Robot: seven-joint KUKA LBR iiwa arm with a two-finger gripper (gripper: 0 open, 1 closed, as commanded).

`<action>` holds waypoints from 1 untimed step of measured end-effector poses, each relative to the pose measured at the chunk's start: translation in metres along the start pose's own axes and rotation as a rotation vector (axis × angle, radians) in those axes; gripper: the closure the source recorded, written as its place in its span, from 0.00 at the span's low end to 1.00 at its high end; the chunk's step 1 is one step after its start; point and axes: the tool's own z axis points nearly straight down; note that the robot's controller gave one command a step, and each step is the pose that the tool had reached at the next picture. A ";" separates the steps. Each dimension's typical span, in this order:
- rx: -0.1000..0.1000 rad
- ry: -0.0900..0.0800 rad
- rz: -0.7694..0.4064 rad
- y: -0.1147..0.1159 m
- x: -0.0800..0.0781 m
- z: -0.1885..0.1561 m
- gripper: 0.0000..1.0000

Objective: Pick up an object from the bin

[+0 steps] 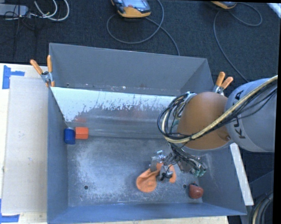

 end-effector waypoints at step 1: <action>0.000 -0.001 0.071 -0.006 -0.016 -0.149 1.00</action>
Offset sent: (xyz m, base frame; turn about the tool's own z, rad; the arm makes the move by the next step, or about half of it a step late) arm 0.0000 0.0000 0.0000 0.0000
